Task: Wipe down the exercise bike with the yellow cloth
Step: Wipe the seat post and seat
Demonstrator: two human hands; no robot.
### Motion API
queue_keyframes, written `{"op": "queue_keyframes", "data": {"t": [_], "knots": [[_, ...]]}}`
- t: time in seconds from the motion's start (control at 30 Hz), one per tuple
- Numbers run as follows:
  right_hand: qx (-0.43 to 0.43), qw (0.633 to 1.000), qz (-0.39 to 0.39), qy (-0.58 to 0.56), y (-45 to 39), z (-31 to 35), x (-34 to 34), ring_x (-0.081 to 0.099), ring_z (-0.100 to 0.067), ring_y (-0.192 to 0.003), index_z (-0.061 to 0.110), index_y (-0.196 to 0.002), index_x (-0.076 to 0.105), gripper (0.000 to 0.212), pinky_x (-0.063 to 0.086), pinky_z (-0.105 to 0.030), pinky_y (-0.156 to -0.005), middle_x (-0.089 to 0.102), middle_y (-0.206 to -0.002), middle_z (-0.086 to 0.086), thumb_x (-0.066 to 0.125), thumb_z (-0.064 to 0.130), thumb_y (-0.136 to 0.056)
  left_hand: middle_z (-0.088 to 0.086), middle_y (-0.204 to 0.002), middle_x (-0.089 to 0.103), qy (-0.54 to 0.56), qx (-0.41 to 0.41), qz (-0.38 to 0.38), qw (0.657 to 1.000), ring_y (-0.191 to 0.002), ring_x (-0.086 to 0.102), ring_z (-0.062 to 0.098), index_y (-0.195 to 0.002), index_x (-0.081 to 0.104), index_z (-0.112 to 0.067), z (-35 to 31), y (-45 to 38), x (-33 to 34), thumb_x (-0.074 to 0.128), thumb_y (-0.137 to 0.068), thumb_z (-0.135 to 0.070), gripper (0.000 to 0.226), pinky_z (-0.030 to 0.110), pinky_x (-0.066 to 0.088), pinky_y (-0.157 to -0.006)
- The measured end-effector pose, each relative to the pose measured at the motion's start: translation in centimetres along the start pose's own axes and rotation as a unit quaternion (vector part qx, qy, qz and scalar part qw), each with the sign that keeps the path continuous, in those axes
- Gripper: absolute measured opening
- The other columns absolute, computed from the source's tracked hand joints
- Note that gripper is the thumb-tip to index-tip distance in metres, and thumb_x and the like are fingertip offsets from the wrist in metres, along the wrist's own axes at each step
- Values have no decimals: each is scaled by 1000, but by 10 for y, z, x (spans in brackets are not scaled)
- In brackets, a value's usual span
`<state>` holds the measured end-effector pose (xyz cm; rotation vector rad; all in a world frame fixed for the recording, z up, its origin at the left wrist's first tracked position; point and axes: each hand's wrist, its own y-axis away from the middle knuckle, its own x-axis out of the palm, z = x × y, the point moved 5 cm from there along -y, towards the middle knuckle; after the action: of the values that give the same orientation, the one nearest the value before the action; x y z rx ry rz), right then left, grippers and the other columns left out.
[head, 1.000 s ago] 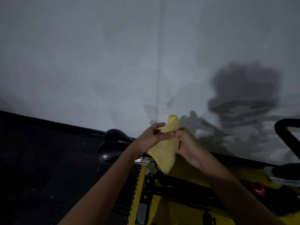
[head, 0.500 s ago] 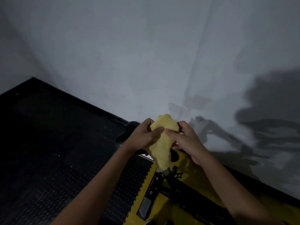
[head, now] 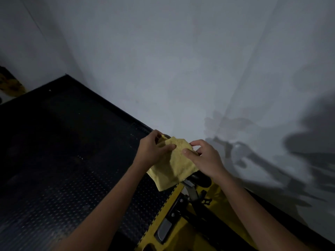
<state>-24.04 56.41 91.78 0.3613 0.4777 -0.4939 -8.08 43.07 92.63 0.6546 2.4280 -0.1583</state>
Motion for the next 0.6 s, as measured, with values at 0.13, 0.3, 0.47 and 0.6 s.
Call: {"op": "queue_keyframes", "data": {"t": [0.13, 0.3, 0.47, 0.6], "knots": [[-1, 999, 2, 35, -5, -6, 21, 60, -4, -75, 25, -118, 61, 34, 43, -17, -57, 59, -85, 12, 75, 36, -90, -8, -93, 54, -52, 42, -43, 997, -79, 55, 10, -98, 62, -20, 23, -5, 4, 76, -83, -22, 21, 15, 43, -62], [-4, 999, -11, 29, -6, -7, 29, 65, -10, -85, 28, -114, 63, 28, 48, -15, -63, 66, -92, 6, 74, 37, -90, -3, -97, 56, -33, 50, -55, 997, -80, 58, 9, -97, 67, -14, 47, -13, 9, 73, -89, -18, 11, 23, 54, -74], [13, 999, -29, -28, -7, -17, 31, 65, -4, -95, 32, -109, 66, 22, 50, -19, -70, 71, -102, 5, 76, 32, -89, -4, -98, 56, -21, 80, -66, 994, -83, 58, 11, -96, 66, -12, 53, -30, 12, 70, -90, -15, 7, 31, 56, -77], [12, 998, -25, -61, -11, -18, 32, 67, -8, -95, 33, -107, 66, 21, 46, -15, -70, 72, -101, 2, 76, 32, -89, -1, -96, 57, -60, 116, -60, 990, -83, 56, 15, -95, 65, -12, 46, -49, 19, 68, -90, -9, 6, 37, 55, -75]]}}
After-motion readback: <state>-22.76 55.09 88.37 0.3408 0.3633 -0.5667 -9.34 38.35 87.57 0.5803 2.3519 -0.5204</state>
